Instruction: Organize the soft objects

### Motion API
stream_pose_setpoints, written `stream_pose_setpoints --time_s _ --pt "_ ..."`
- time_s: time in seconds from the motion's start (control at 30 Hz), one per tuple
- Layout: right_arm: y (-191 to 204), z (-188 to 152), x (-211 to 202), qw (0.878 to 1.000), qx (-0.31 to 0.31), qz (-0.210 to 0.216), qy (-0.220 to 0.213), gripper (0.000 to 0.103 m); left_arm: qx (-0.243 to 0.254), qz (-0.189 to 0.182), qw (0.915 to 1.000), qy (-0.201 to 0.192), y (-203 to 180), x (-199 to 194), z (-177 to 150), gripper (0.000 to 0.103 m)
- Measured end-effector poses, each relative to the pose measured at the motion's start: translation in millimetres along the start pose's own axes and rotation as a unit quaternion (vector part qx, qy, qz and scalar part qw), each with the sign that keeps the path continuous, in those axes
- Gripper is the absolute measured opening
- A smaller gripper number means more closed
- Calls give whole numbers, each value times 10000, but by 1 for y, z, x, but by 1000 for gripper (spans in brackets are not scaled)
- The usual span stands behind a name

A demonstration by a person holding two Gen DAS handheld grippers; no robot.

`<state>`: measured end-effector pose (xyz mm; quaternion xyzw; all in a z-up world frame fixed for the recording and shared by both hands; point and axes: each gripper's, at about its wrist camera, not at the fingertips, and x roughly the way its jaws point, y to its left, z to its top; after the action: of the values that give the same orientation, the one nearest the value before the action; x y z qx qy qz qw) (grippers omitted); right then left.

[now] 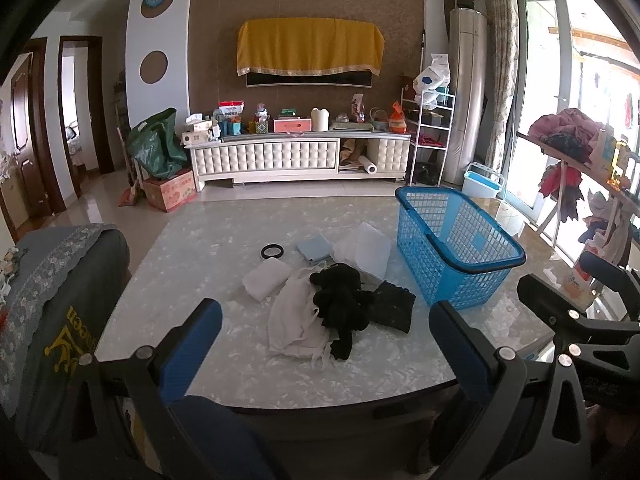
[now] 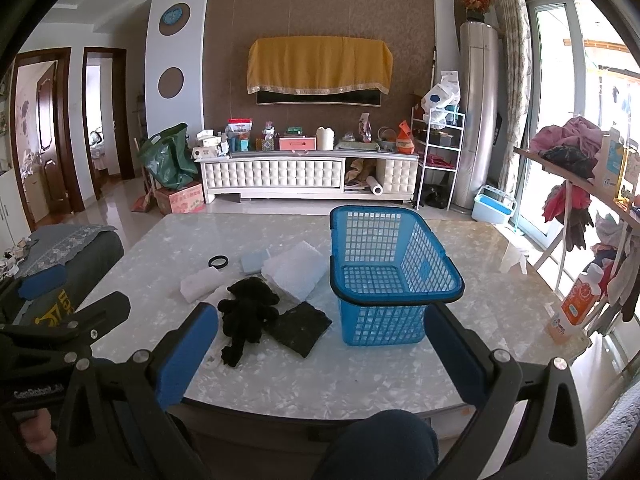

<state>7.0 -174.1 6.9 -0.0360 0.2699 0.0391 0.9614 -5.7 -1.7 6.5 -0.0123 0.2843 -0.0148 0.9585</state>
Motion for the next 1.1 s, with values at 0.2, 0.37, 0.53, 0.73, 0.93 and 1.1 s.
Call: stream_pose_setpoints --time_s 0.2,0.37,0.53,0.73,0.93,1.1 --pt "3 8 1 10000 -53 -14 -33 103 -63 -51 10000 18 4 -1 6 103" --pt "3 19 6 9999 -16 106 4 103 -150 -171 9997 4 12 4 20 103" --pt "3 33 15 10000 8 -11 31 103 -67 -128 9999 68 22 16 40 103" --pt "1 51 43 9994 186 -29 283 103 76 -70 9997 230 45 39 60 103" --pt "24 56 77 9970 -268 264 672 103 463 60 9970 613 65 66 71 103" --pt "49 55 113 9896 -443 681 1183 103 293 63 9949 958 87 91 68 103"
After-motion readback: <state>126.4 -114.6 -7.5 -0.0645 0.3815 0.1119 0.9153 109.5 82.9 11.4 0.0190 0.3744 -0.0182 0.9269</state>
